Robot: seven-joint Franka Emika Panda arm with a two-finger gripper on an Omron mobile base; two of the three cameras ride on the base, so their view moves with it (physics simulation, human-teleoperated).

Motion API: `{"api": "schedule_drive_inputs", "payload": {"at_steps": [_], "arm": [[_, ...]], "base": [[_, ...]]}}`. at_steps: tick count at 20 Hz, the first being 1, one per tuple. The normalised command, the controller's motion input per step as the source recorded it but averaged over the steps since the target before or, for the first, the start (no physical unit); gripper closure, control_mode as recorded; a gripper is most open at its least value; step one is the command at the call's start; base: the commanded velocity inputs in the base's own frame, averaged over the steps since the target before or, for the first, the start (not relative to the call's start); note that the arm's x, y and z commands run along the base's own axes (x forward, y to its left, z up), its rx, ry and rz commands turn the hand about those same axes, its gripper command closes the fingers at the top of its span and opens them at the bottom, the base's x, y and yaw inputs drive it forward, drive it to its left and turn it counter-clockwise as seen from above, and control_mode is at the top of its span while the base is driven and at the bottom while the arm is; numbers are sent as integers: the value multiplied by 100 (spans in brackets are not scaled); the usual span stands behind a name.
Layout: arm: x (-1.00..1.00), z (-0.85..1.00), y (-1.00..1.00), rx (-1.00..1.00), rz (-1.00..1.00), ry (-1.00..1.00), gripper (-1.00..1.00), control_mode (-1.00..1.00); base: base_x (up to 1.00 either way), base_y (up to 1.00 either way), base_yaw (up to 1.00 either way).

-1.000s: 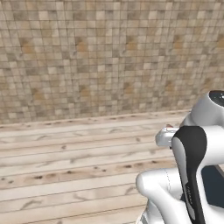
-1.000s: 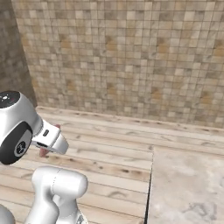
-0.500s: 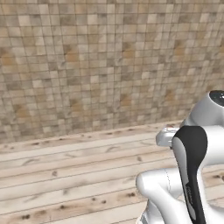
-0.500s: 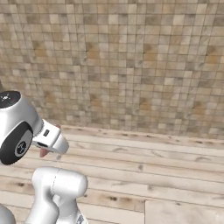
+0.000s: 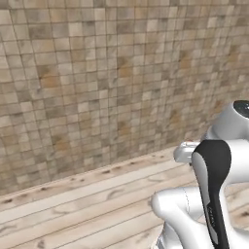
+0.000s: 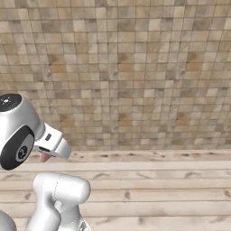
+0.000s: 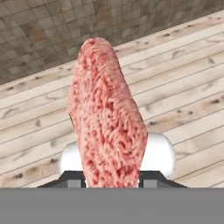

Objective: Take the steak from the fridge and place it on the digital scale on the counter by the fridge. Wait a few seconds for a reading, then move it to the plate on the dining counter.

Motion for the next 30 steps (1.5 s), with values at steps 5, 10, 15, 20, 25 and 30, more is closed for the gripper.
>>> {"api": "schedule_drive_inputs", "payload": {"at_steps": [5, 10, 15, 20, 25, 30], "arm": [[0, 0, 0, 0, 0, 0, 100, 100], [0, 0, 0, 0, 0, 0, 100, 100], [0, 0, 0, 0, 0, 0, 100, 100], [0, 0, 0, 0, 0, 0, 100, 100], [0, 0, 0, 0, 0, 0, 100, 100], [0, 0, 0, 0, 0, 0, 100, 100]], "base": [[100, 29, -45], [100, 33, -59], [100, 36, -65], [100, 35, -67], [100, 31, -66], [100, 30, -62]]}}
